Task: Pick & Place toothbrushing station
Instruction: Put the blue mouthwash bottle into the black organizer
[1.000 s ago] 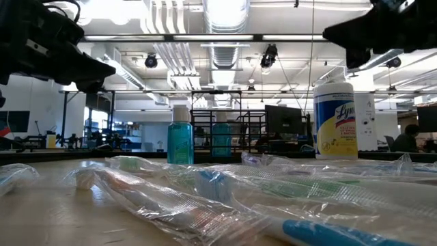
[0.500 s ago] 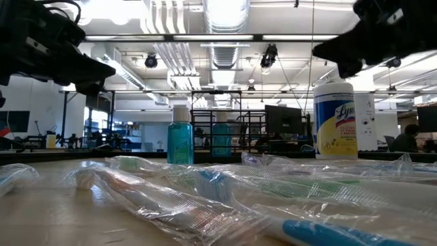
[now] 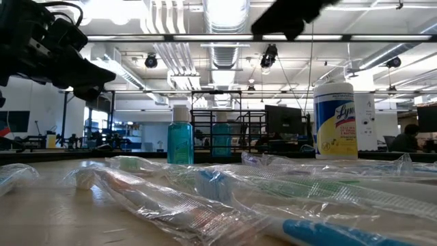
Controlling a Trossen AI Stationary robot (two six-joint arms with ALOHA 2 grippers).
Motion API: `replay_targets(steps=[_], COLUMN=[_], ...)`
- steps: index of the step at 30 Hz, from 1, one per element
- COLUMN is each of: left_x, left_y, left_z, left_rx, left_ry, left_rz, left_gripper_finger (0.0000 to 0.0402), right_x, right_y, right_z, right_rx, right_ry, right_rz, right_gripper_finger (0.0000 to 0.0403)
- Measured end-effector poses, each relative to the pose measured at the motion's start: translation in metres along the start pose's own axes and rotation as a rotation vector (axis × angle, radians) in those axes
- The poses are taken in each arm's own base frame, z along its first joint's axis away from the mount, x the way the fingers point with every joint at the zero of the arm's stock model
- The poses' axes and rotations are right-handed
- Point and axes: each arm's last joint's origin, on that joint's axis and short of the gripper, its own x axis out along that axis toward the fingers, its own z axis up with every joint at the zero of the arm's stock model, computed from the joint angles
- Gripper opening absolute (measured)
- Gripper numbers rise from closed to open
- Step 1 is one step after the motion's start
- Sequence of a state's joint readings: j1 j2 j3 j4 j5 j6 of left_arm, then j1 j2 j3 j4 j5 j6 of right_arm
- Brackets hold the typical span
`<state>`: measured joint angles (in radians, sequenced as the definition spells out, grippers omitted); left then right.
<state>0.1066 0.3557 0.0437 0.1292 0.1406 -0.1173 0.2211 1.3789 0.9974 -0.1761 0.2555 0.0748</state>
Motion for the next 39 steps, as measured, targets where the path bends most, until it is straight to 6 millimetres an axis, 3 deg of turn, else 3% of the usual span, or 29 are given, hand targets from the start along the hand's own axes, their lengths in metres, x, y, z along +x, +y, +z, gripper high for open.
replay_targets(steps=[8,15,22,28,39], left_x=[0.000,0.000,0.000,0.000,0.000], left_y=[0.000,0.000,0.000,0.000,0.000], left_z=[-0.001,-0.001,-0.001,-0.001,-0.001], left_rx=[0.002,0.000,-0.001,0.001,0.000], left_ry=[0.010,0.012,0.012,0.012,0.013], left_rz=[0.001,0.001,0.001,0.002,0.002], left_gripper_finger=[0.0012,0.0012,0.0015,0.0016,0.0016], right_x=[0.038,0.073,0.102,0.130,0.161], right_y=[0.003,0.003,0.003,0.004,-0.001], right_z=[0.059,0.079,0.080,0.066,0.048], right_rx=[-0.093,-0.217,-0.251,-0.245,-0.260], right_ry=[0.142,0.211,0.275,0.398,0.480], right_rz=[0.152,0.255,0.285,0.292,0.294], right_gripper_finger=[0.0108,0.0189,0.0231,0.0251,0.0246])
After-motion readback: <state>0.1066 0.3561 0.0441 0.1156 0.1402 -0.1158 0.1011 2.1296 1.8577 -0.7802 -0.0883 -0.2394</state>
